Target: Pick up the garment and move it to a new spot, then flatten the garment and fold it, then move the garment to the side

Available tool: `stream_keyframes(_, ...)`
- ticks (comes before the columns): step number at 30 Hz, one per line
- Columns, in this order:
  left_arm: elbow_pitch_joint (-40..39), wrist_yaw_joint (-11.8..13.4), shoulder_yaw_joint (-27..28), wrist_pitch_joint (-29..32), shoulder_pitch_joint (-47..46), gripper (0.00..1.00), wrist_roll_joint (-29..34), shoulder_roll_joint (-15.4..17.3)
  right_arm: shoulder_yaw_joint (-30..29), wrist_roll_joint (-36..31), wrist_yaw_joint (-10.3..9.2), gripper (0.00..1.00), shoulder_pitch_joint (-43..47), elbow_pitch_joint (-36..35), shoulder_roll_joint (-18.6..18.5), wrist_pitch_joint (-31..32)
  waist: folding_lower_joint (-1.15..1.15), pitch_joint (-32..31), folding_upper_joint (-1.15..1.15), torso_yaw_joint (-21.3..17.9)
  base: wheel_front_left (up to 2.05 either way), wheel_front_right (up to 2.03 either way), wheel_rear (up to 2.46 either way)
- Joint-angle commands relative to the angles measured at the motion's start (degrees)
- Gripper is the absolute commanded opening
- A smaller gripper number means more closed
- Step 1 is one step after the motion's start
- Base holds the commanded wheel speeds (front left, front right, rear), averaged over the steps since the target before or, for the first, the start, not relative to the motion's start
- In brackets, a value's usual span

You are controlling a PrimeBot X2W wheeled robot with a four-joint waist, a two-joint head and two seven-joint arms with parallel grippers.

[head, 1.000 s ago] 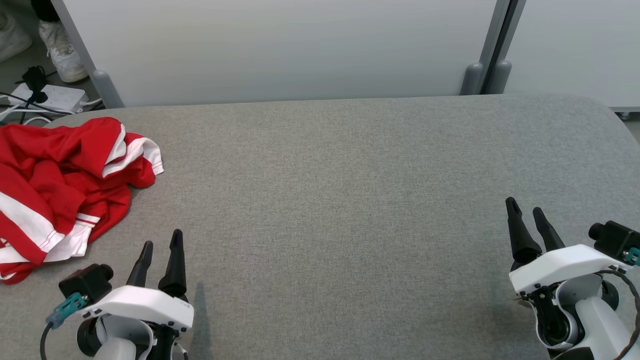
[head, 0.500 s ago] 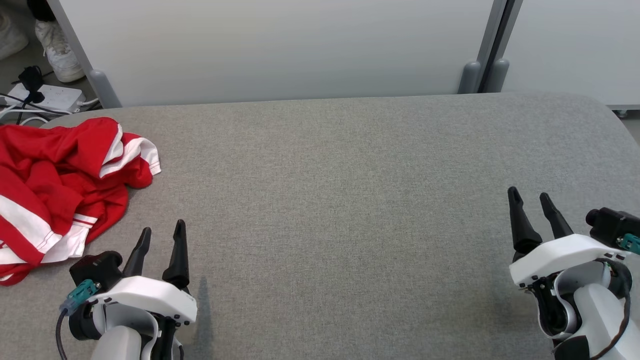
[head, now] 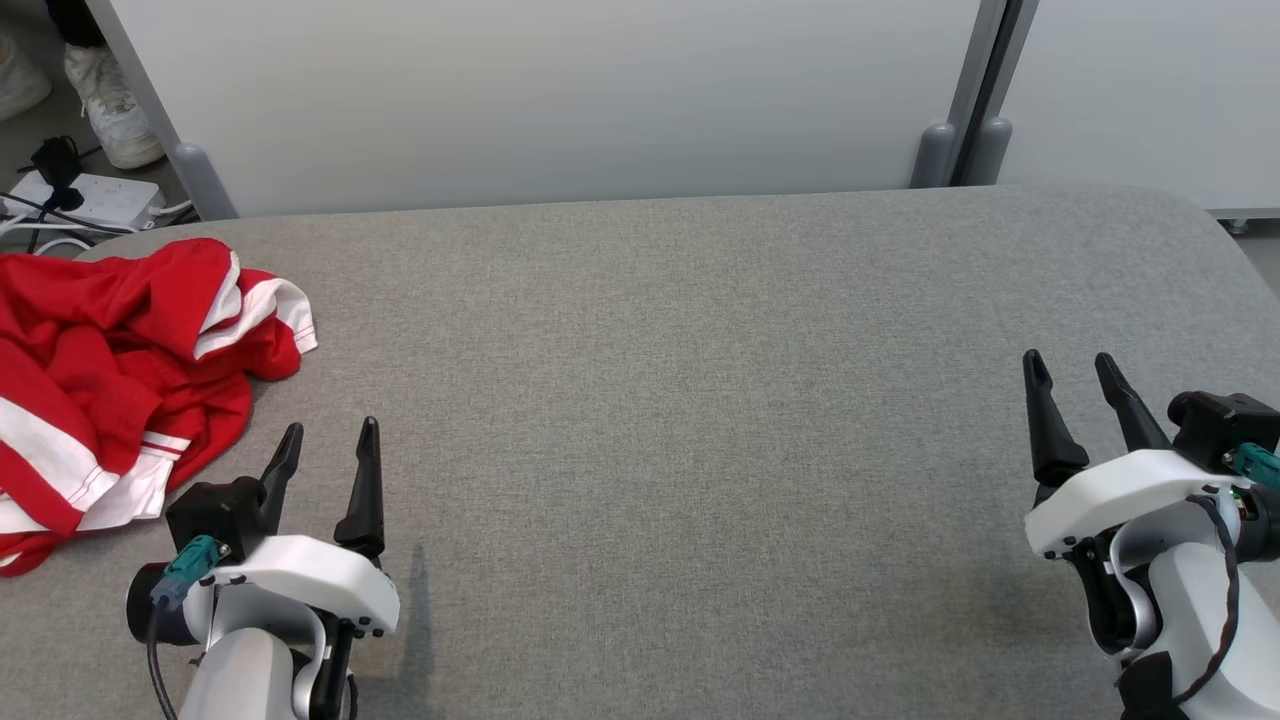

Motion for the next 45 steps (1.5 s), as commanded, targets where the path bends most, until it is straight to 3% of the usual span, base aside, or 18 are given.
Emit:
stream_keyframes(1,-1.1,0.54,1.74,-0.85,-3.51,1.0,2.25,0.98,1.1,-1.98,0.01,1.0,-2.62,-0.89,-0.74,-1.17,0.0,-0.02,0.0,-0.02,0.0,0.0,0.0)
stream_keyframes(12,-1.26,1.53,2.91,-2.6,-4.76,1.0,9.77,1.13,1.16,-8.87,0.01,1.0,-4.03,-0.53,-1.61,-2.92,0.0,-0.08,0.0,-0.25,0.0,0.0,0.0)
stream_keyframes(32,-0.69,1.21,4.61,-2.6,-4.67,1.0,8.89,0.9,0.03,-10.26,0.01,1.0,-3.85,0.2,-1.09,-2.92,0.0,-0.01,0.0,0.54,0.0,0.0,0.0)
stream_keyframes(37,-1.14,1.19,4.83,-2.6,-4.68,1.0,8.49,0.83,2.01,-10.06,0.01,1.0,-3.89,-0.88,-1.1,-2.92,0.0,0.42,0.0,3.42,0.0,0.0,0.0)
stream_keyframes(45,-1.5,1.43,6.43,-2.6,-3.45,1.0,7.98,0.78,7.38,-8.42,0.01,1.0,-4.62,-1.14,-0.75,-2.92,0.0,1.25,0.0,14.84,0.0,0.0,0.0)
